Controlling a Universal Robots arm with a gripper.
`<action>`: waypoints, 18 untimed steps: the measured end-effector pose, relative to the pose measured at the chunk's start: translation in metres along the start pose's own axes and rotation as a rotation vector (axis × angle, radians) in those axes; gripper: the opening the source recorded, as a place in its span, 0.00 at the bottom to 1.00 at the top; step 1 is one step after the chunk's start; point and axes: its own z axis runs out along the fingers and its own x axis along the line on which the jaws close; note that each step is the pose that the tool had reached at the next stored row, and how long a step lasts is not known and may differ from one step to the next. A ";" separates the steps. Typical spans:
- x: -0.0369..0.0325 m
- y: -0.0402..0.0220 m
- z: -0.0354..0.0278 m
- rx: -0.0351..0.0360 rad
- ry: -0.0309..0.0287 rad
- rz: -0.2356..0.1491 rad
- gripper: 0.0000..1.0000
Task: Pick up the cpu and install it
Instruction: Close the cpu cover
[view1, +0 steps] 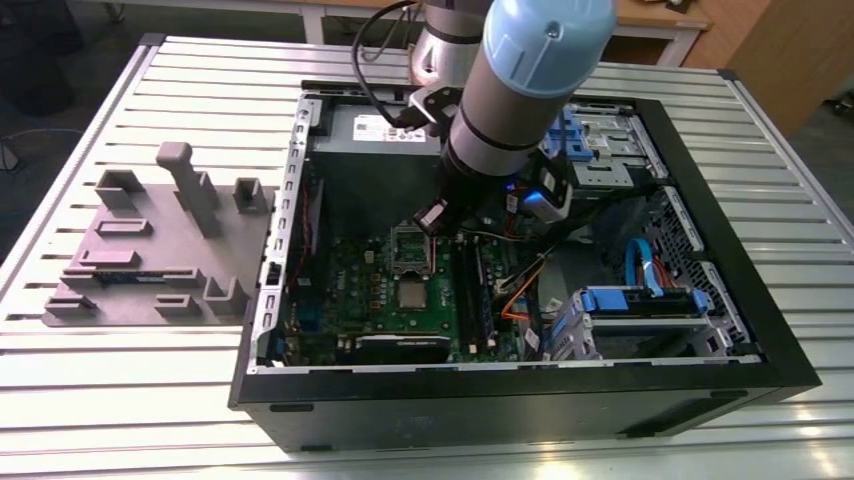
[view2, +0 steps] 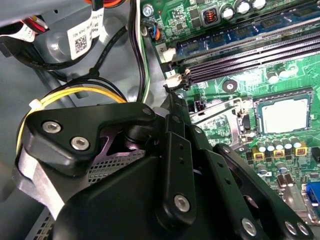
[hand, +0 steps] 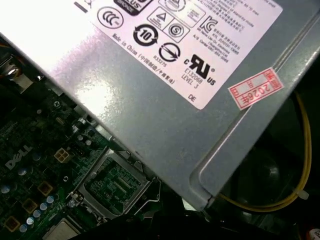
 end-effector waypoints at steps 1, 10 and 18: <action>0.0000 -0.0001 0.0007 -0.0007 -0.0007 0.000 0.10; 0.0004 0.0006 0.0030 0.0200 0.0166 0.002 0.10; -0.0011 0.0025 0.0027 0.0056 0.0048 0.001 0.10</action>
